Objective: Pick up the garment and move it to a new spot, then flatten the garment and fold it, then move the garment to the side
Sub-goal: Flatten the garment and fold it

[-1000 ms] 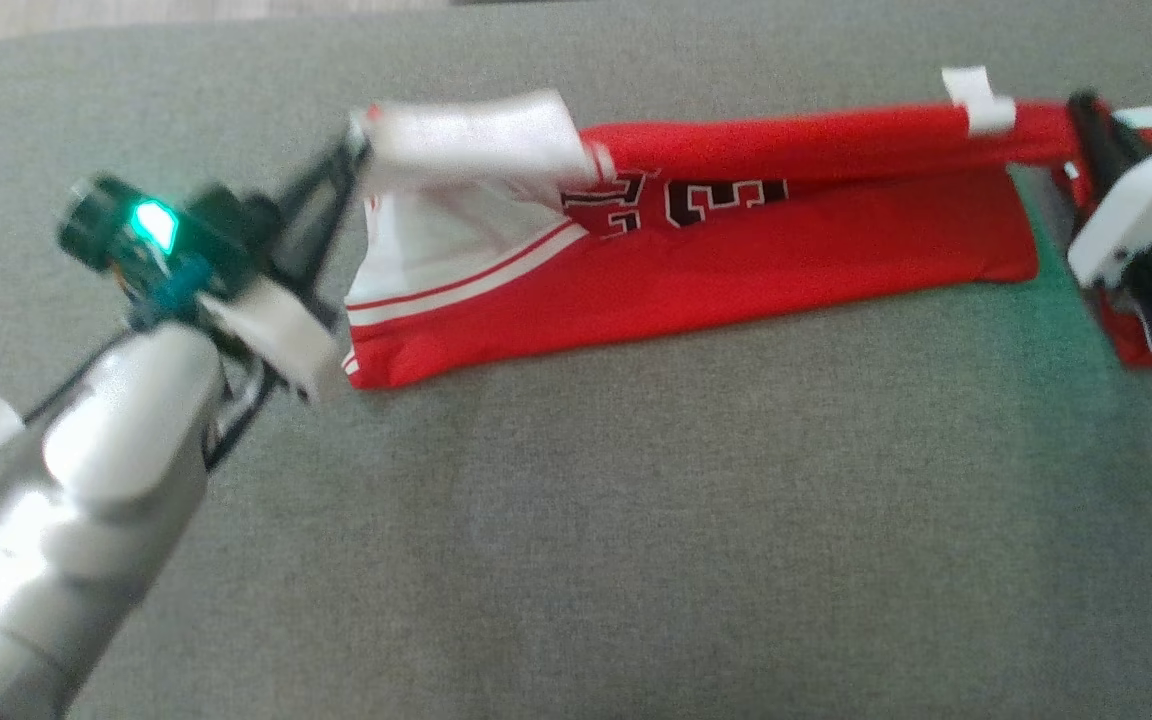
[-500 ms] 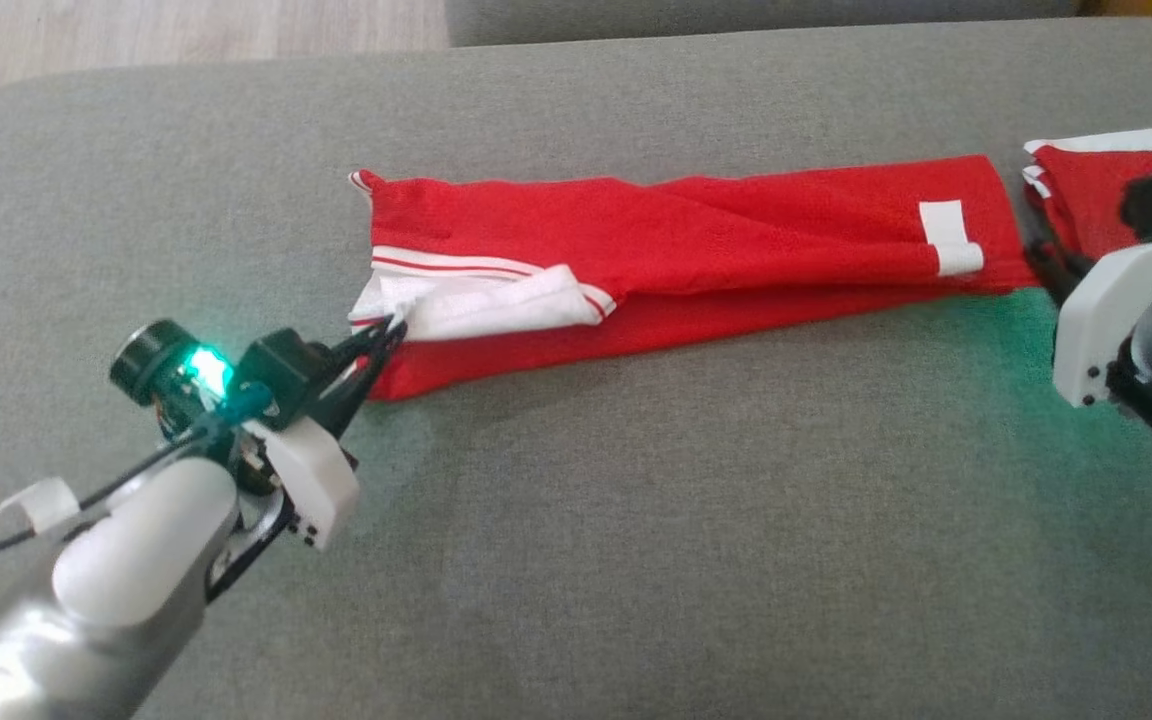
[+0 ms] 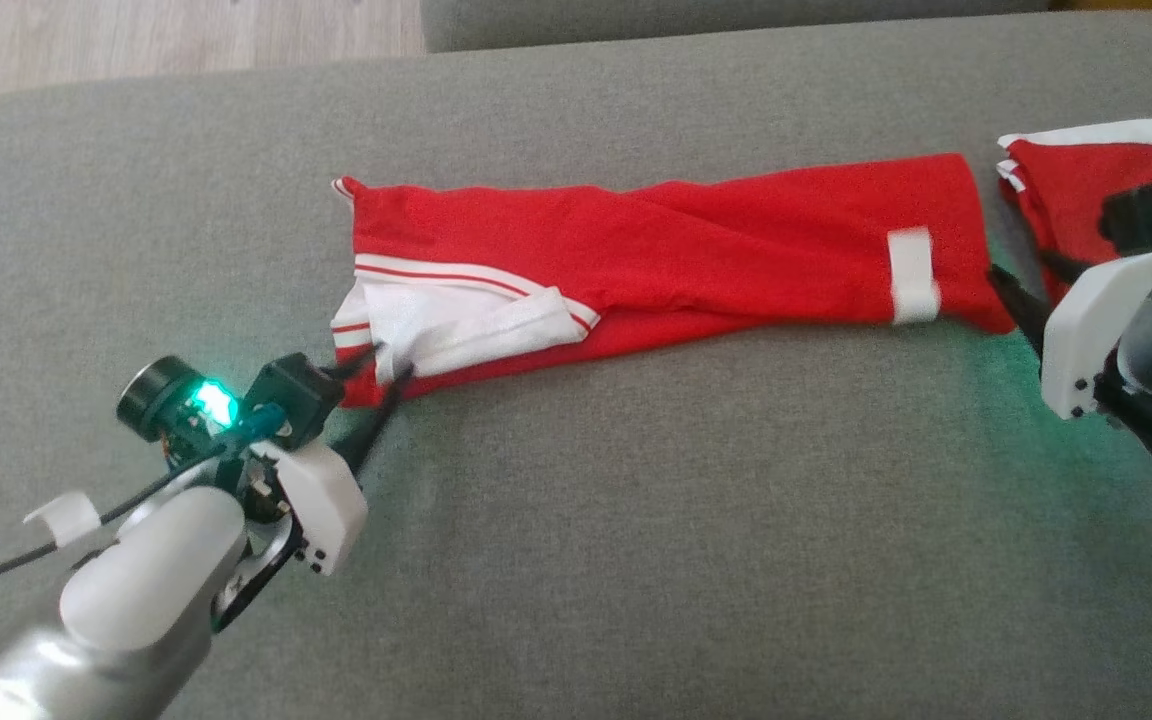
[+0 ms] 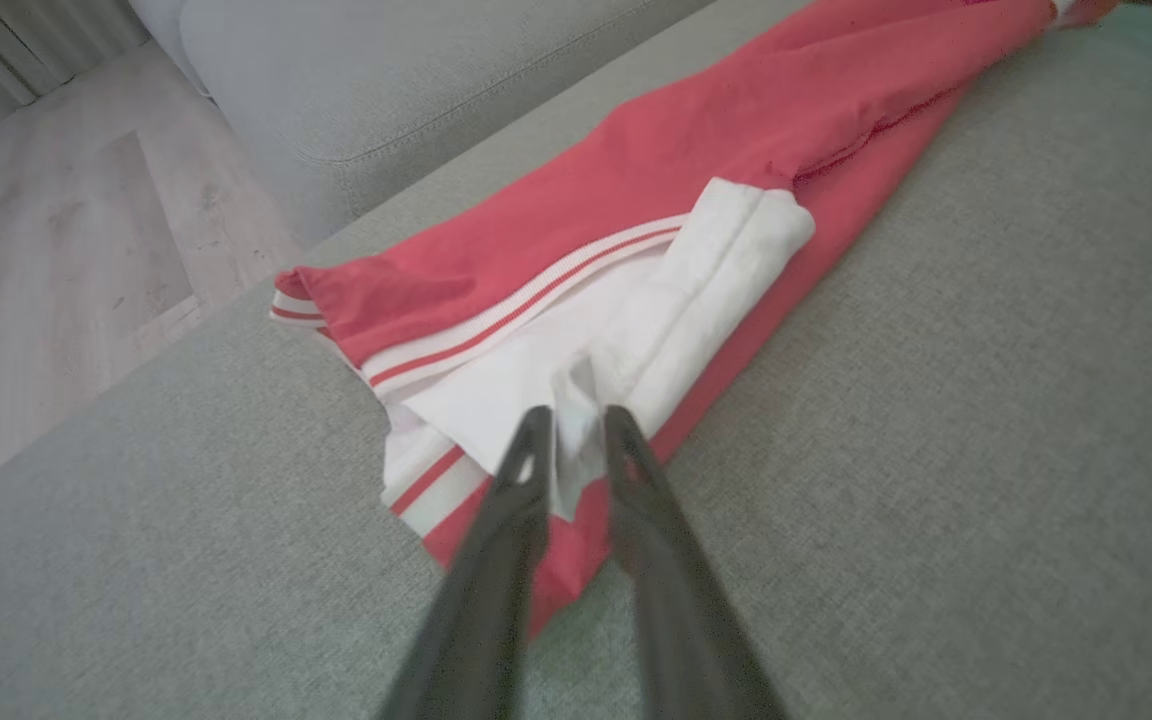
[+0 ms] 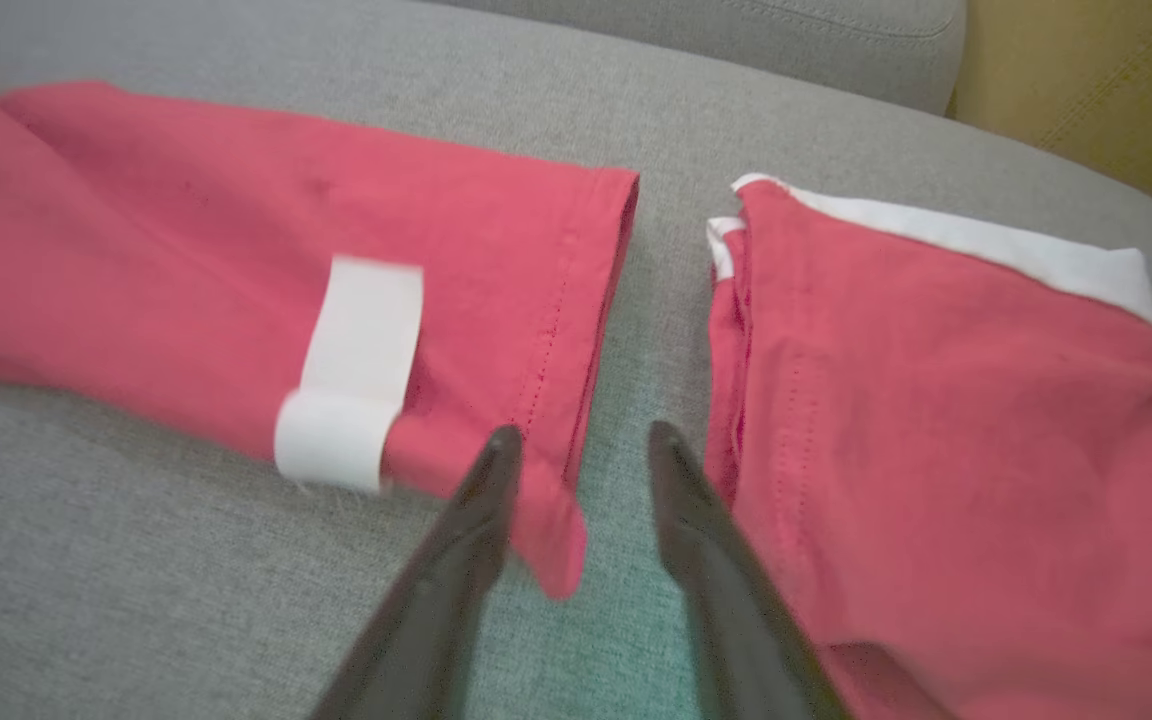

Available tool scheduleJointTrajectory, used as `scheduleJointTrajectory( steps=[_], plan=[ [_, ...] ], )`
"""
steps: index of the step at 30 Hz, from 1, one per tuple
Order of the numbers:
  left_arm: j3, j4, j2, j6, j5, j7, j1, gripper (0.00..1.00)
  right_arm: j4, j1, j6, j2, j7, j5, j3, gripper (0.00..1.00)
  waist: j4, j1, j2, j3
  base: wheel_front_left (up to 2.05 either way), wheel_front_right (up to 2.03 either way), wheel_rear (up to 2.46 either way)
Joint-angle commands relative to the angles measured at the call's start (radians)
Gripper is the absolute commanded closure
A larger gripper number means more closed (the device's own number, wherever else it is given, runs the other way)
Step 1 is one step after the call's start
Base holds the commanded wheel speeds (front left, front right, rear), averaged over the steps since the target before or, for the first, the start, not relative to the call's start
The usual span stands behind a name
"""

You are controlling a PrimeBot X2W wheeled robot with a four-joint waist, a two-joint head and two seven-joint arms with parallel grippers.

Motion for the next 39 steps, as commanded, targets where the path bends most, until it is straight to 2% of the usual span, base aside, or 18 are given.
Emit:
scheduleJointTrajectory(
  steps=[1,5,8,12,15,17,19,21,26,29,33,39],
  plan=[
    [0.055,-0.021,0.029,0.020,-0.014,-0.018,-0.030,0.00,-0.016,-0.027,-0.001,-0.018,-0.022,0.022,-0.005,0.00,-0.003,0.0000,-0.0001,-0.010,0.00,0.00,0.00],
    [0.111,-0.020,0.003,0.077,-0.048,-0.082,-0.024,0.00,-0.032,-0.045,-0.001,-0.006,-0.080,0.091,-0.054,0.00,-0.008,0.0000,-0.0001,-0.037,0.00,0.00,0.00],
    [0.179,-0.024,-0.029,0.133,-0.089,-0.171,-0.012,0.00,-0.045,-0.055,-0.001,0.019,-0.171,0.134,-0.111,0.00,-0.014,0.0000,-0.0001,-0.061,0.00,0.00,0.00],
    [0.286,-0.046,-0.071,0.208,-0.139,-0.265,0.024,0.00,-0.066,-0.044,-0.001,0.080,-0.318,0.146,-0.172,0.00,-0.025,0.0000,-0.0001,-0.099,0.00,0.00,0.00],
    [0.380,-0.100,-0.103,0.245,-0.155,-0.283,0.072,0.00,-0.070,-0.017,-0.001,0.138,-0.399,0.144,-0.237,0.00,-0.033,0.0000,-0.0001,-0.127,0.00,0.00,0.00],
    [0.460,-0.165,-0.128,0.262,-0.127,-0.284,0.119,0.00,-0.072,0.014,-0.001,0.177,-0.419,0.118,-0.286,0.00,-0.038,0.0000,-0.0001,-0.140,0.00,0.00,0.00],
    [0.496,-0.194,-0.141,0.265,-0.108,-0.284,0.151,0.00,-0.073,0.030,-0.001,0.197,-0.423,0.090,-0.312,0.00,-0.043,0.0000,-0.0001,-0.145,0.00,0.00,0.00],
    [0.560,-0.237,-0.172,0.267,-0.075,-0.285,0.222,0.00,-0.109,0.070,-0.001,0.237,-0.424,0.000,-0.402,0.00,-0.051,0.0000,-0.0001,-0.151,0.00,0.00,0.00],
    [0.667,-0.274,-0.254,0.233,0.010,-0.285,0.380,0.00,-0.260,0.286,-0.001,0.393,-0.425,-0.236,-0.679,0.00,-0.061,0.0000,-0.0001,-0.162,0.00,0.00,0.00],
    [0.732,-0.282,-0.312,0.208,0.052,-0.285,0.459,0.00,-0.354,0.424,-0.001,0.478,-0.425,-0.371,-0.782,0.00,-0.065,0.0000,-0.0001,-0.166,0.00,0.00,0.00],
    [0.804,-0.286,-0.385,0.160,0.113,-0.285,0.546,0.00,-0.437,0.565,-0.001,0.527,-0.425,-0.462,-0.851,0.00,-0.066,0.0000,-0.0001,-0.167,0.00,0.00,0.00],
    [0.888,-0.272,-0.445,0.086,0.183,-0.285,0.581,0.00,-0.489,0.643,-0.001,0.538,-0.425,-0.495,-0.860,0.00,-0.065,0.0000,-0.0001,-0.160,0.00,0.00,0.00]
  ],
)
